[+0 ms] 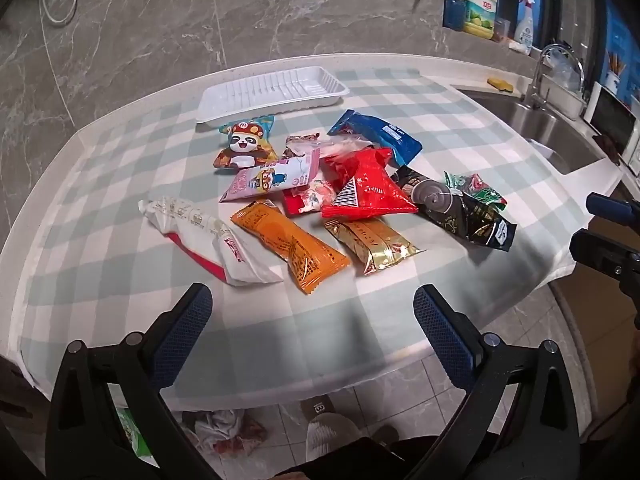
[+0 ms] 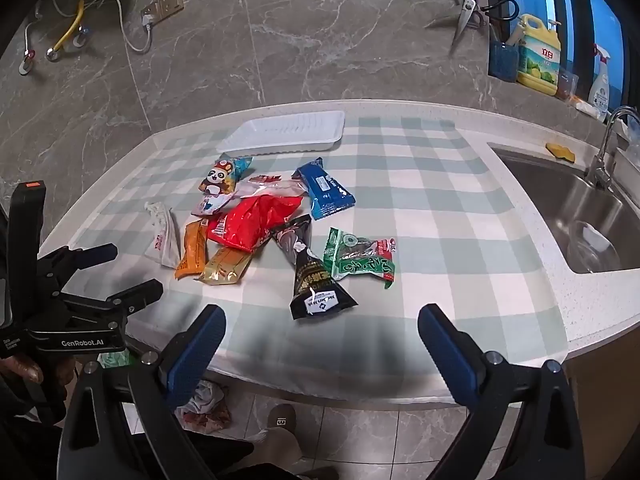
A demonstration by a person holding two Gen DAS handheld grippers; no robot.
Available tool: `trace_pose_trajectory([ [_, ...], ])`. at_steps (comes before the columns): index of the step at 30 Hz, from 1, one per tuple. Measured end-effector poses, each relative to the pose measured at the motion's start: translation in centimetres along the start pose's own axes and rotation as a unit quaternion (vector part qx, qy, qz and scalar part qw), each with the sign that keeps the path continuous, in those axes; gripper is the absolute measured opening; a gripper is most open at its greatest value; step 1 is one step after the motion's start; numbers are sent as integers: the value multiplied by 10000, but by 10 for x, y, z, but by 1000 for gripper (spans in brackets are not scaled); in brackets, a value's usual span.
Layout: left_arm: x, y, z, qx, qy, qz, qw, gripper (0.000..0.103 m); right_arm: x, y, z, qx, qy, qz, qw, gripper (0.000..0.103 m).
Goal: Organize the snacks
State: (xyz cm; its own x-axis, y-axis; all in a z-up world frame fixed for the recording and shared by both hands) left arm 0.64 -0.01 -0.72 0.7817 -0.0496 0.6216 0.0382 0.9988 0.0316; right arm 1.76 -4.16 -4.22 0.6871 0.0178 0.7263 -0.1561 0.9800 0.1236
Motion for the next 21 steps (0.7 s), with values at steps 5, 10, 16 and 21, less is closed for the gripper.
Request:
trace_pose_trajectory([
  [5,0,0,0,69,-8,-24,10000,102,0,1,-1,5,37,-11,10000,99],
  [10,0,-1,1,79,-10,-21,10000,102,0,2,-2,20,43,-23,10000,99],
  [16,-1,8,5,84,-29,-9,10000,102,0,3,-3,12,49,-32,10000,99],
  [21,0,9,5,94,-27,15,10000,102,1,6,-6,20,76,-98,9999,99],
])
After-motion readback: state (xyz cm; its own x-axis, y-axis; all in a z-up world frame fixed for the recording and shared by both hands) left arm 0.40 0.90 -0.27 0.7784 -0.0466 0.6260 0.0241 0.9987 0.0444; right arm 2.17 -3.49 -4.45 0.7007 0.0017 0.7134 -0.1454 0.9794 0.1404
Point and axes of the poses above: each gripper's, at about its wrist camera, not at the fingertips, and z roughly against the way its jaws point, y to its left, x to its top, the point moved 1 cm from there along -z, roughly the way its jaws point, and after that the axes turned 2 degrees about y, right-handed, at the moved point
